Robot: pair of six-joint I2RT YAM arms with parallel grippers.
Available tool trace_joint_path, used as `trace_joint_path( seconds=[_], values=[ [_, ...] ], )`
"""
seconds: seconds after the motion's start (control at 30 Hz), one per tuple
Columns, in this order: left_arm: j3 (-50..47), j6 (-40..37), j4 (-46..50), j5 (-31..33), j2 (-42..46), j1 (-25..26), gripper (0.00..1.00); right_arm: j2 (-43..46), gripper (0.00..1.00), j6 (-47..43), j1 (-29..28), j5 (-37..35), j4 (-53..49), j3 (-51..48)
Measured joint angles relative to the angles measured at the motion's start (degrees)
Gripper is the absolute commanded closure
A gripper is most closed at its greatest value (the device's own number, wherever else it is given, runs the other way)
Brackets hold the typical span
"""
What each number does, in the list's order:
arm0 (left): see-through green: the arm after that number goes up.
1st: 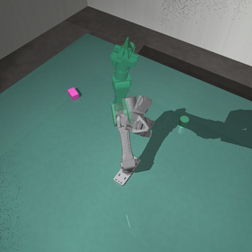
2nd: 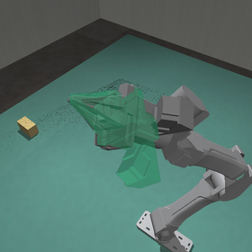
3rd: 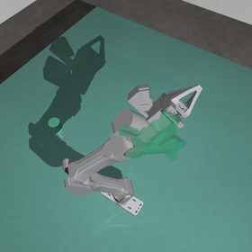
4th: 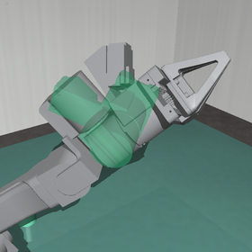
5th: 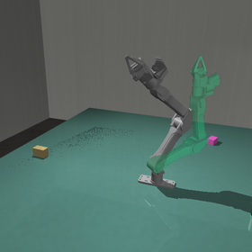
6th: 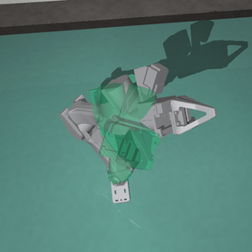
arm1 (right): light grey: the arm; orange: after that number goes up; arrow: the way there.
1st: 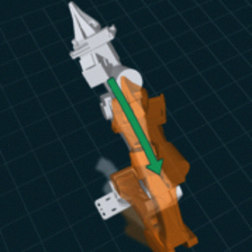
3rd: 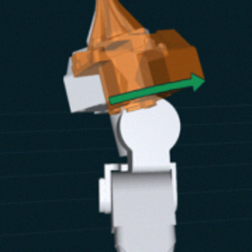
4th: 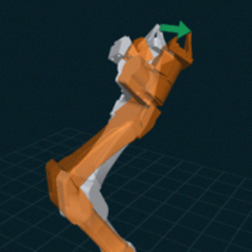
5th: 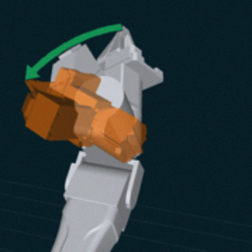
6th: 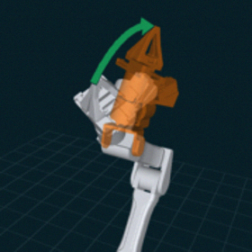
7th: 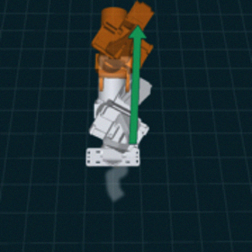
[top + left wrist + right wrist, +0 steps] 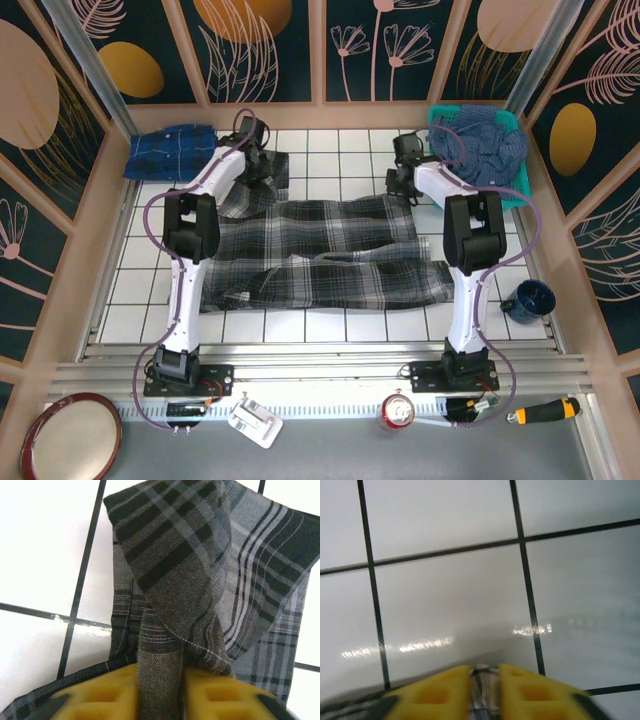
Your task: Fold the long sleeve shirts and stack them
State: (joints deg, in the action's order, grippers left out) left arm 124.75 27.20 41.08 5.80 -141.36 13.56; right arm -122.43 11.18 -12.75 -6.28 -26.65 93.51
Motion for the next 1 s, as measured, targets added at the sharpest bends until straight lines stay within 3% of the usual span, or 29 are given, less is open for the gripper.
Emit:
trace_joint_path(
  seconds=[0.03, 0.07, 0.3, 0.6, 0.8, 1.0],
  values=[
    [0.07, -0.39, 0.17, 0.00, 0.00, 0.00, 1.00, 0.00, 1.00, -0.11, 0.02, 0.00, -0.31, 0.68],
    [0.09, -0.61, 0.39, 0.04, 0.09, 0.00, 1.00, 0.00, 1.00, -0.35, 0.02, 0.13, -0.52, 1.14],
    [0.09, -1.73, 2.51, 0.02, 5.77, 0.00, 1.00, 1.97, 1.00, -0.37, 0.02, 0.35, -1.40, 1.31],
    [0.11, -1.70, 2.67, -0.26, 15.15, 0.00, 1.00, 18.88, 1.00, -0.39, 1.73, 2.01, -1.22, -4.13],
    [1.40, -1.66, 5.25, 0.72, 15.45, -0.07, 1.00, 23.26, 1.00, -0.39, 4.66, 3.37, -0.09, -5.81],
    [-7.98, -1.66, 2.82, 1.14, 21.24, -0.11, 1.00, 24.98, 1.00, -0.35, 4.68, 5.97, 1.79, -10.88]
  ],
)
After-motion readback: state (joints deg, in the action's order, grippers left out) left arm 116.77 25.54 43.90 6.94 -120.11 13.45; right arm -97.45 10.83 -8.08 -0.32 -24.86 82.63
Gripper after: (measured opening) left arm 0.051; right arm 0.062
